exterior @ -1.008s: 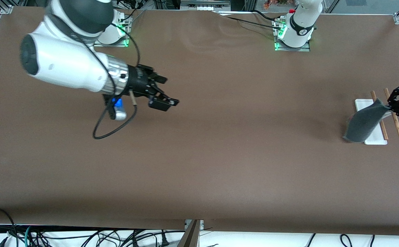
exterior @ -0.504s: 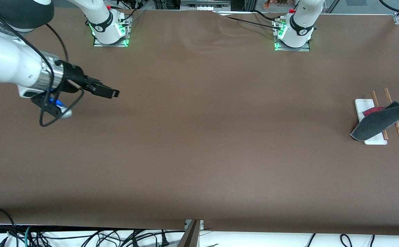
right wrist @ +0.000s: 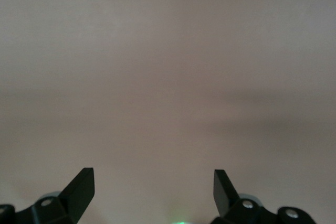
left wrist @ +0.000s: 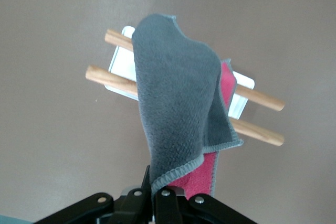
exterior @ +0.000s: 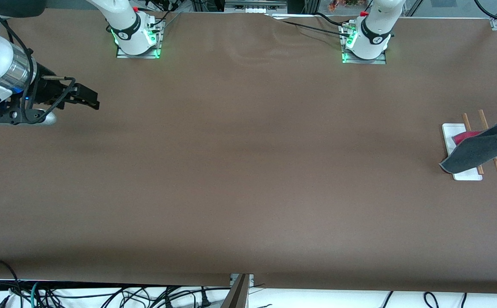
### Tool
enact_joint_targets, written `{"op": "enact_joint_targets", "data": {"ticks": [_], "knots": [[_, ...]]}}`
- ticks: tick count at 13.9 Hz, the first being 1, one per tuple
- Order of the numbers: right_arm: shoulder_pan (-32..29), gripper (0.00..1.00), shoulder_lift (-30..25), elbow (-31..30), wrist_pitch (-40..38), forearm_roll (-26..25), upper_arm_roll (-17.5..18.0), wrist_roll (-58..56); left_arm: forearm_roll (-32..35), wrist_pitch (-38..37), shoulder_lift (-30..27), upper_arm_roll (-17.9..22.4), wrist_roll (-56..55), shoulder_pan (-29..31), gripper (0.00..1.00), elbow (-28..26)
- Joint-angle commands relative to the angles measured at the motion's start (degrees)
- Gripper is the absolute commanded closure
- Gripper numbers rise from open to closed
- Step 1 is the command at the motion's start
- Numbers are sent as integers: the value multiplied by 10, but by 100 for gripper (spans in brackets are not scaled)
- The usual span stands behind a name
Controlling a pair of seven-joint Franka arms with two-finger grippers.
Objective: Pass towel and hang on rack
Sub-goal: 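Lay the towel over the wooden dowels while the right gripper retracts, then open the left gripper and release the towel on the rack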
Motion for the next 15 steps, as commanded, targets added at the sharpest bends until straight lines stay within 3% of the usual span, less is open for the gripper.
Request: {"op": "enact_joint_targets", "data": {"ticks": [1,4,8,9,10,11,15], "knots": [[-7,0,-32,-59,62,-35,13,-53,14,20,44,-7,29,26,100,35],[-6,0,-33,-62,69,-45,14,-57,8,32,97,-8,60,39,100,66],[-5,0,-26,-54,73,-52,13,-54,6,34,107,-7,59,41,100,66],[-5,0,-26,-54,71,-49,13,-46,6,36,113,-8,59,41,83,68],[-5,0,-24,-53,71,-49,13,-51,6,40,119,-8,60,40,24,74],[-2,0,-17,-47,71,-55,15,-49,5,43,127,-8,61,42,0,81],[-3,0,-11,-30,68,-55,14,-41,-15,38,122,-12,64,47,0,96]]}}
